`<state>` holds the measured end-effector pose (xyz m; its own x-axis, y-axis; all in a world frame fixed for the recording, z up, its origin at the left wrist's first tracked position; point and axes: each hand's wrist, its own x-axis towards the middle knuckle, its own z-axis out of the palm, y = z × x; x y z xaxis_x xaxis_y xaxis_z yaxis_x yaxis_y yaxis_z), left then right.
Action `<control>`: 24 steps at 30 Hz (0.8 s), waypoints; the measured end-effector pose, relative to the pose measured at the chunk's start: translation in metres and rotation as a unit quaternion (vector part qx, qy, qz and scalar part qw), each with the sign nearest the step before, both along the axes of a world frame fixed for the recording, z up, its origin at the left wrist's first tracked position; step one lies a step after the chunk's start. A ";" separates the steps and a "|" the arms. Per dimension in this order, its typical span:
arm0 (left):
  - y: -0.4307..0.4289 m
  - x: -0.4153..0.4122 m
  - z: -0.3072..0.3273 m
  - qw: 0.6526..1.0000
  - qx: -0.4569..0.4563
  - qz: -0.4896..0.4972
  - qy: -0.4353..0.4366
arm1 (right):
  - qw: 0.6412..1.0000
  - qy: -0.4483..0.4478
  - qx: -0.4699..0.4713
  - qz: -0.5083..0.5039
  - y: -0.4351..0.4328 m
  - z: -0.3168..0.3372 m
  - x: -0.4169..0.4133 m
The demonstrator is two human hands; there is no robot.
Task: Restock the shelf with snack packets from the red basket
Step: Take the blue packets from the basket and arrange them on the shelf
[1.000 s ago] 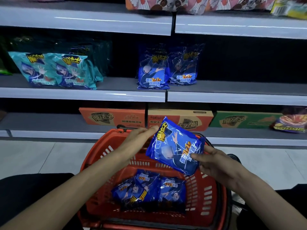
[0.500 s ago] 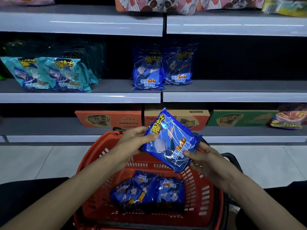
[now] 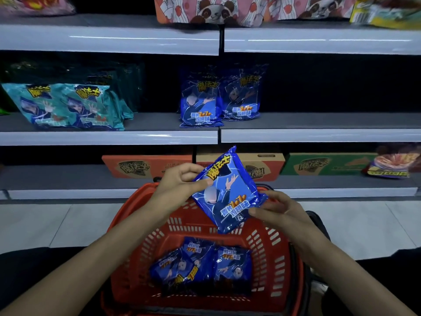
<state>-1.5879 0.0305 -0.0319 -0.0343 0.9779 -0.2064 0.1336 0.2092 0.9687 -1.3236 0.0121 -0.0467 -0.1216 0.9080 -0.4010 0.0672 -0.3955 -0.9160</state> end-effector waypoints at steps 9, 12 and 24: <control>0.016 0.006 0.018 0.995 0.022 -0.053 0.078 | 0.979 -0.123 0.159 0.027 0.010 -0.005 -0.008; 0.019 0.008 0.023 0.992 0.035 -0.070 0.099 | 0.982 -0.102 0.153 0.035 0.012 -0.005 -0.009; 0.017 0.026 0.038 0.996 0.050 -0.075 0.003 | 0.994 0.080 0.070 -0.041 0.017 0.006 -0.005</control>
